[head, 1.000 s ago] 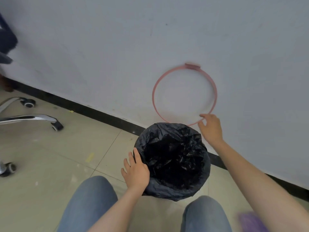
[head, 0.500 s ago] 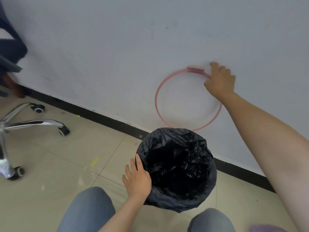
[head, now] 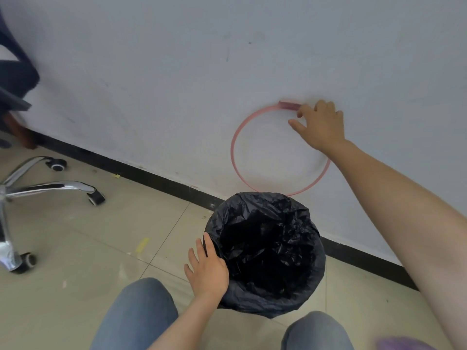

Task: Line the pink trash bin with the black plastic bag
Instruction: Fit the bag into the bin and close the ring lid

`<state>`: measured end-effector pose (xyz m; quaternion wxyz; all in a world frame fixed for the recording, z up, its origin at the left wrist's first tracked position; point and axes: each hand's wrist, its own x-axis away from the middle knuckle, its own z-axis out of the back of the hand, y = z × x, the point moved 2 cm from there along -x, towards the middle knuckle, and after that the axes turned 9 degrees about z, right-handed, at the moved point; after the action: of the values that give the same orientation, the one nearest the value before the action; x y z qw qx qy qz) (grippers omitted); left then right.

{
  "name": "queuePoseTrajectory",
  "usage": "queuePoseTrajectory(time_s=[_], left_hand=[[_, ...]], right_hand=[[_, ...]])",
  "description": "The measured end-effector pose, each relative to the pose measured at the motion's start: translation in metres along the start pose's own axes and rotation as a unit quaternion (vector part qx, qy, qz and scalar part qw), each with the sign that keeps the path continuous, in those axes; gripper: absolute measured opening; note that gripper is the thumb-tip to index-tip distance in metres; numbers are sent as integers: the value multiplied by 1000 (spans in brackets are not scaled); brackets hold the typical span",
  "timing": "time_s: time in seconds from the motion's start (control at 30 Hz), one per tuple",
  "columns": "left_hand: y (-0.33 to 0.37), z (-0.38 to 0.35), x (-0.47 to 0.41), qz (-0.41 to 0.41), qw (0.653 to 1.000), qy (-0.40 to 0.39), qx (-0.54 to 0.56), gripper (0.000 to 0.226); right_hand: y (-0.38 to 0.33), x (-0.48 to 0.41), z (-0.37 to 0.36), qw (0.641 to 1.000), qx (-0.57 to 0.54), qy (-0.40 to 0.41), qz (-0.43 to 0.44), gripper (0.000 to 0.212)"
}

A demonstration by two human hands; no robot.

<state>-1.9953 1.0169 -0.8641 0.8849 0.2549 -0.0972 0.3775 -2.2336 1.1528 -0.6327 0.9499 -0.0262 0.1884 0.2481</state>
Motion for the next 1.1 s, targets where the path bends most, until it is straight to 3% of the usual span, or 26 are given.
queuePoseTrajectory(time_s=[0.1, 0.3, 0.5, 0.73, 0.83, 0.9, 0.97, 1.1], left_hand=[[0, 1, 0, -2, 1000, -3, 2, 61], [-2, 0, -1, -8, 1000, 3, 17, 59], [-2, 0, -1, -9, 999, 2, 36, 62], [-6, 9, -2, -23, 991, -57, 117, 65], [-17, 26, 0, -29, 940, -96, 325, 61], [-26, 36, 6, -9, 896, -124, 426, 58], [-34, 38, 13, 41, 873, -158, 459, 53], [-39, 27, 27, 136, 827, -240, 489, 32]], right_hand=[[-9, -9, 9, 999, -39, 31, 2, 39], [-23, -21, 2, 994, -71, -87, -5, 62], [-26, -11, 16, 997, 51, -8, 62, 39], [-50, 37, 30, 977, -85, -99, 169, 24], [-63, 66, 42, 957, -174, -174, 157, 14], [-71, 89, 46, 936, -229, -231, 134, 32], [-79, 114, 43, 920, -264, -266, 115, 39], [-94, 168, 13, 885, -286, -351, 112, 25]])
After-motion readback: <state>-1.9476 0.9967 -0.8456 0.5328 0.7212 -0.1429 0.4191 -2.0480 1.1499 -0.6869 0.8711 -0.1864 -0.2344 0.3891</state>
